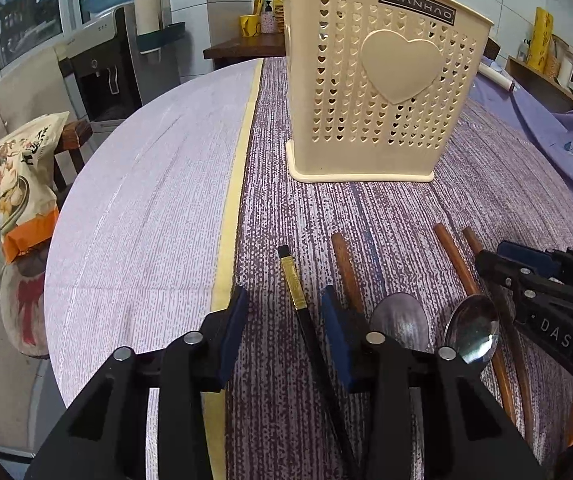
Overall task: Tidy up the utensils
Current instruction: 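Close the left tool on the yellow-tipped chopstick while the right tool grips a wooden chopstick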
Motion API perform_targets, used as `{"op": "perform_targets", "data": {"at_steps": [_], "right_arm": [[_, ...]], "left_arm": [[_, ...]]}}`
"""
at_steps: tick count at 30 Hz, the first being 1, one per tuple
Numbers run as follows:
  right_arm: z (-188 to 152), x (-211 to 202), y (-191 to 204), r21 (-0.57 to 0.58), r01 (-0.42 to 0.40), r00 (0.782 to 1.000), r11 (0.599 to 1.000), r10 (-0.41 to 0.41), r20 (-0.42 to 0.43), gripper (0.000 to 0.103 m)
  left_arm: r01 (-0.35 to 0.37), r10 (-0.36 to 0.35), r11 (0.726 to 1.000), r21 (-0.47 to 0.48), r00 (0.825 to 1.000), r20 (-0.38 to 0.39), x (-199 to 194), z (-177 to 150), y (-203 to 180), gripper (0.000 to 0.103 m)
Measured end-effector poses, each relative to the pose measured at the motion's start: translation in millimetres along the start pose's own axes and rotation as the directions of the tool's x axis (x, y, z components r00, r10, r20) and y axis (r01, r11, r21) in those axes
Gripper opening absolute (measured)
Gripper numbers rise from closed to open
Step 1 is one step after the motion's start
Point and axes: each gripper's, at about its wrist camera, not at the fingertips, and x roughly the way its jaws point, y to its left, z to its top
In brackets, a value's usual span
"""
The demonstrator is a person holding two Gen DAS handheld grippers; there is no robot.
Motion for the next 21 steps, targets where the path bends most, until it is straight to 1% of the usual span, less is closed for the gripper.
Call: {"op": "perform_targets", "data": {"at_steps": [1,2,8,12,16,21], "right_arm": [[1,1,0,-0.004,0.006,1.0,1.0,-0.006,0.0,0.024],[1,1,0,-0.006,0.007,1.0,1.0,-0.007,0.0,0.023],[5,3,7,-0.024,0.012,1.0,1.0,-0.012,-0.003,0.018],[4,3,9,-0.035,0.01,1.0,0.999,-0.01,0.002,0.013],[3,3,6,-0.03,-0.004,1.0,1.0,0.005,0.012,0.013],[0,2,7,-0.035,0.0,1.0,0.999,0.001,0.026,0.012]], "left_arm": [[0.002,-0.002,1.0,0.004,1.0,-0.001,0,0,-1,0.031],[0.0,0.0,1.0,0.009,1.0,-0.001,0,1,-1,0.028],[-0.005,0.005,0.999,0.035,1.0,0.002,2,4,-10,0.015],[-0.001,0.001,0.999,0.035,1.0,0.006,4,5,-10,0.013],[0.012,-0.012,1.0,0.025,1.0,0.011,4,4,-8,0.013],[0.008,-0.008,1.0,0.025,1.0,0.022,4,3,-9,0.013]]}}
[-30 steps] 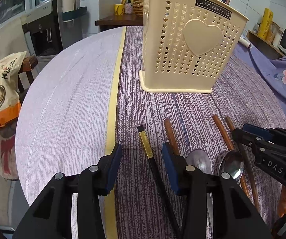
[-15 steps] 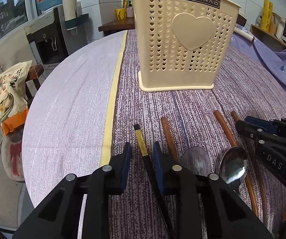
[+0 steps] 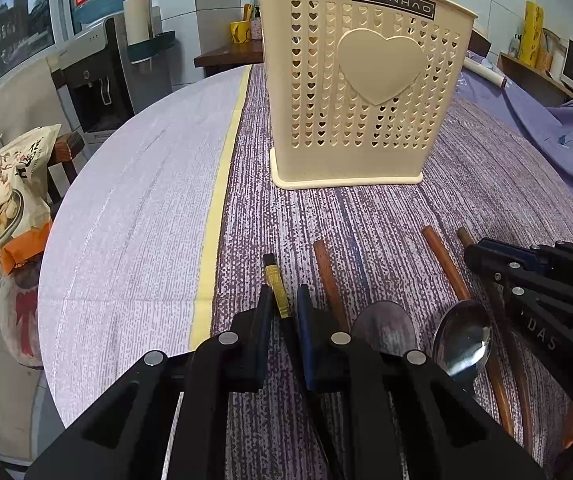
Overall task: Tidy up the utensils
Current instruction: 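Close the left tool on the yellow-tipped chopstick while the right tool grips a wooden chopstick, then lift both chopsticks over the cream holder and lower them in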
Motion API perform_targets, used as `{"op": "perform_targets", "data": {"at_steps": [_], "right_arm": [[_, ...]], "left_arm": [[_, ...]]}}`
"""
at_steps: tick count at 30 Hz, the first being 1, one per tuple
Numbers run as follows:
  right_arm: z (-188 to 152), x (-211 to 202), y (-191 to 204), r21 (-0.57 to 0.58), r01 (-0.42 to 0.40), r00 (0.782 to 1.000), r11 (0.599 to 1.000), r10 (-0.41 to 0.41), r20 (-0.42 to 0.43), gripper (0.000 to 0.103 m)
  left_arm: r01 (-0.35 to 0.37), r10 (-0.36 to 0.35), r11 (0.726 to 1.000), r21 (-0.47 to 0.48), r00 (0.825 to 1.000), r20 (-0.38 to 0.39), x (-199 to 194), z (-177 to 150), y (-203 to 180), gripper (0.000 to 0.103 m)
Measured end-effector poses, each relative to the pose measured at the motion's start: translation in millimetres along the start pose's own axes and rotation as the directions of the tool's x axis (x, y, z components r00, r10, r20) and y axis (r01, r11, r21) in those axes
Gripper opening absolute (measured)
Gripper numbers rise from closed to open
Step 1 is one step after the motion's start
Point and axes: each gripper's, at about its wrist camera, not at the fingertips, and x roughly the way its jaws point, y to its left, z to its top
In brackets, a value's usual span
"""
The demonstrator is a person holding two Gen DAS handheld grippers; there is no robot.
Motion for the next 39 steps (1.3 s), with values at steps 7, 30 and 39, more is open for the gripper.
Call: {"op": "perform_targets", "data": {"at_steps": [7,30,39], "right_arm": [[-2,-1,-1,0.016,-0.009,1.0,1.0,0.009,0.014,0.009],[20,-50,-24,0.066,-0.196,0.968,0.978,0.182,0.173,0.008],[39,-103,-46,0.089,-0.3,0.922,0.95,0.265,0.282,0.008]], "left_arm": [[0.0,0.0,1.0,-0.009,1.0,0.006,0,0,1,0.01],[0.156,-0.153,0.987,-0.038,0.985,0.079,-26,27,19,0.007],[0.252,-0.243,0.967,-0.026,0.951,0.189,-71,51,23,0.007]]}}
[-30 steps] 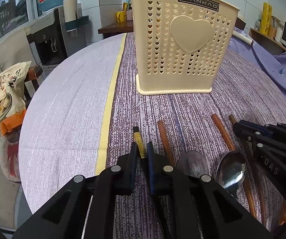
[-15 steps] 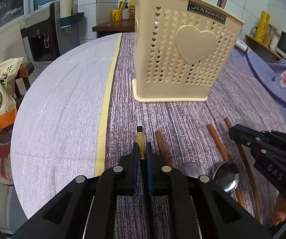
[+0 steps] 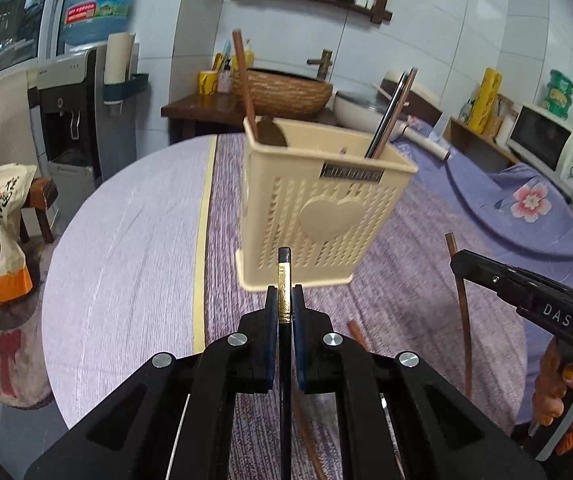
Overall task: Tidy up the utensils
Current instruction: 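Lift both chopsticks over the cream holder and lower them in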
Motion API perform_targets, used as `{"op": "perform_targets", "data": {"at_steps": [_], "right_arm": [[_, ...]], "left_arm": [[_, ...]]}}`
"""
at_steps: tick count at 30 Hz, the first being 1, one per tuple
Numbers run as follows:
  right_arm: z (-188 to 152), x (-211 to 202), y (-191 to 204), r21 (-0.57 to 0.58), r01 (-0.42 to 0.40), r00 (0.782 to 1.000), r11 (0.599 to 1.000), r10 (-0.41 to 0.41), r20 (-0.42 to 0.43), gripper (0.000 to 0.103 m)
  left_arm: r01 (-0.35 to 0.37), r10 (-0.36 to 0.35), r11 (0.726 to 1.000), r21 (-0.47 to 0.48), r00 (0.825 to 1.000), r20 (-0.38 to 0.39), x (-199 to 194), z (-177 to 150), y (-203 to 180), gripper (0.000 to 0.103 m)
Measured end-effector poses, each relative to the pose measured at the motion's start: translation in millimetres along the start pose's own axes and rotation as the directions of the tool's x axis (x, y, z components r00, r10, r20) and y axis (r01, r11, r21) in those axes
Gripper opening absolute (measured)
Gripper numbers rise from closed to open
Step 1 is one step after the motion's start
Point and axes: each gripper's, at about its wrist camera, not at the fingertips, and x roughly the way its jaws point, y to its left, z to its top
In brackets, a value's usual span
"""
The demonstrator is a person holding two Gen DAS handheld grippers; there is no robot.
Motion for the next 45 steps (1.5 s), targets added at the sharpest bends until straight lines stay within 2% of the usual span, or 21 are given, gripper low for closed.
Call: {"op": "perform_targets", "data": {"at_steps": [11,16,33,39,45], "right_arm": [[28,-51,4,-0.034,-0.019,0.995,0.999,0.022,0.095,0.008],[46,-71,4,-0.05,-0.005,0.99,0.999,0.012,0.139,0.008],[75,-76,22,-0.136,0.024,0.987,0.99,-0.002,0.162,0.008],[99,-81,29,-0.149,-0.005,0.985,0.989,0.03,0.169,0.008],[143,-88,39,-0.144,-0.045,0.981,0.989,0.071,0.182,0.008]], "left_arm": [[0.018,-0.021,0.999,0.044,0.997,0.073,-32,21,-4,0.007],[0.028,-0.031,0.999,0.031,0.994,0.101,-45,30,5,0.007],[0.018,-0.028,0.998,0.065,0.988,0.154,-61,49,0,0.007],[0.04,-0.054,0.996,0.081,0.981,0.185,-73,72,-5,0.007],[0.087,-0.111,0.991,0.105,0.961,0.253,-101,115,-19,0.007]]}}
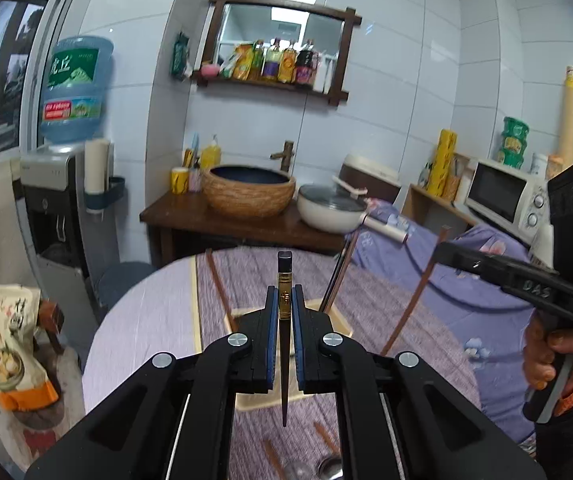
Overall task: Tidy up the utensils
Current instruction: 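Lift both chopsticks over the cream holder and lower them in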
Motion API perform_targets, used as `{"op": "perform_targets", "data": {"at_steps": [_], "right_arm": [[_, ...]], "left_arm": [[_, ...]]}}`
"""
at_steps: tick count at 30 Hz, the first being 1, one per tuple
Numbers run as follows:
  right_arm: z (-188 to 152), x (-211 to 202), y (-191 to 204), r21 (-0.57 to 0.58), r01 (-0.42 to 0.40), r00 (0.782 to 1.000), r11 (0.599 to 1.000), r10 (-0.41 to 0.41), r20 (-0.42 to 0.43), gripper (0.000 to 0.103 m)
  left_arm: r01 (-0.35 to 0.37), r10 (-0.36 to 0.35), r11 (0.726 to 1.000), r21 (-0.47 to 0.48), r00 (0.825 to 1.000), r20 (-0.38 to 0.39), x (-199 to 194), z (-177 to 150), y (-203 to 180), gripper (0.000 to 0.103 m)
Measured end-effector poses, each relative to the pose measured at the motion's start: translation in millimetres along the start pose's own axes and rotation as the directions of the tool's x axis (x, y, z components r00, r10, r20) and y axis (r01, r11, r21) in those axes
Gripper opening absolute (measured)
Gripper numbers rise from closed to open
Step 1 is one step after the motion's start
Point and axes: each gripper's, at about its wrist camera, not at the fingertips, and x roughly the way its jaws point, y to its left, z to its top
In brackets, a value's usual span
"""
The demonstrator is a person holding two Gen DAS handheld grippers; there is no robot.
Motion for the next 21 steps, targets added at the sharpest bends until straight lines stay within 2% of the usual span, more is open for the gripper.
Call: {"op": "perform_targets", "data": {"at_steps": [3,7,11,14,21], "right_arm": [[26,-2,1,0.024,-0.024,0.999,0.999,0.024,0.024,0.008],[58,-3,5,0.025,-0.004,0.997,1.0,0.002,0.076,0.008],[72,-2,4,0.036,0.004,0.994,0.999,-0.008,0.106,0.008],[75,7,2,0.034,0.032,0.992,0.999,-0.036,0.125,0.008],[42,48,-5,0.04,0.071,0.995,0.997,-0.073,0.069,0.008]], "left_arm": [[0.013,-0.013,1.0,-0.002,0.999,0.043,-6,29,-5,0.007],[-0.013,0.014,1.0,-0.01,0.995,0.098,-5,64,-8,0.007],[-0.056,0.057,0.998,-0.015,0.991,0.118,6,79,-9,0.007],[-0.087,0.088,0.996,-0.017,0.991,0.1,24,75,-6,0.007],[-0.12,0.12,0.992,-0.029,0.993,0.018,65,32,5,0.007]]}}
